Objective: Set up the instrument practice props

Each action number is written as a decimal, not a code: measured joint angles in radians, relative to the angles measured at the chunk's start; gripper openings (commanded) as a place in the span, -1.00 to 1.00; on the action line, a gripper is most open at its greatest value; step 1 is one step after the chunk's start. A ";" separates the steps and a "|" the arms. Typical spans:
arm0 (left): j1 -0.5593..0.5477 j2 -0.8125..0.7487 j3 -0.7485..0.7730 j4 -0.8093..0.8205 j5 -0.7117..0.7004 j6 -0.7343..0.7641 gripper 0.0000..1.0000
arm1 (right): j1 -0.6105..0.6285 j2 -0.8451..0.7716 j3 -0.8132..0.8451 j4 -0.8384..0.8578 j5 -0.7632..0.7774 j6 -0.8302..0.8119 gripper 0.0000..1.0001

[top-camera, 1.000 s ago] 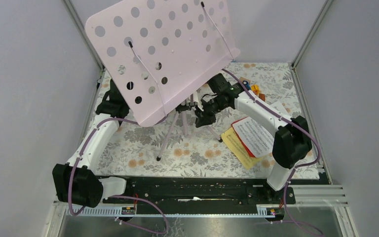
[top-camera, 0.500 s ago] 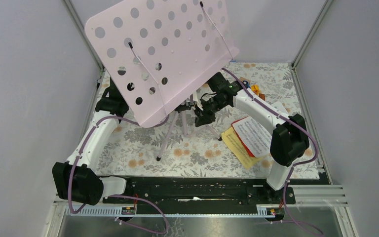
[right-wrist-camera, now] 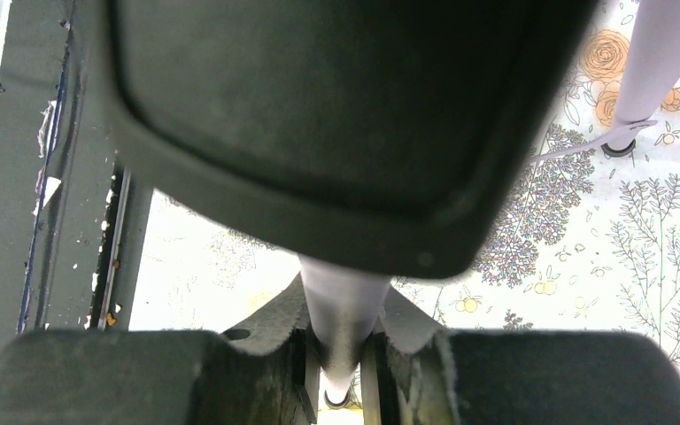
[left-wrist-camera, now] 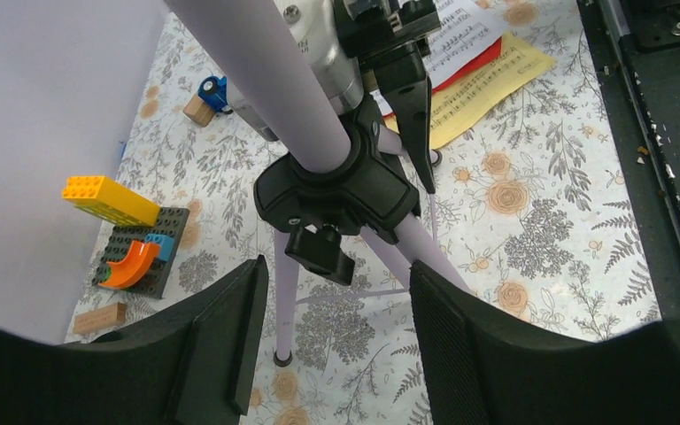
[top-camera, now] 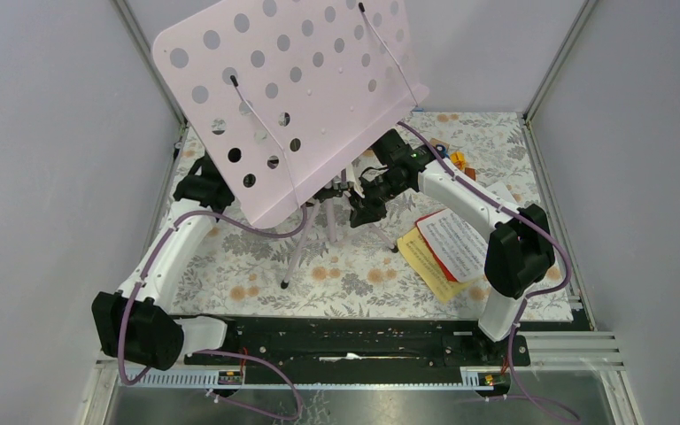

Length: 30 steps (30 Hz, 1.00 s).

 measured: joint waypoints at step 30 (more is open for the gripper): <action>-0.126 -0.154 -0.156 0.206 -0.290 0.230 -0.31 | 0.000 -0.007 -0.016 0.034 0.008 0.040 -1.00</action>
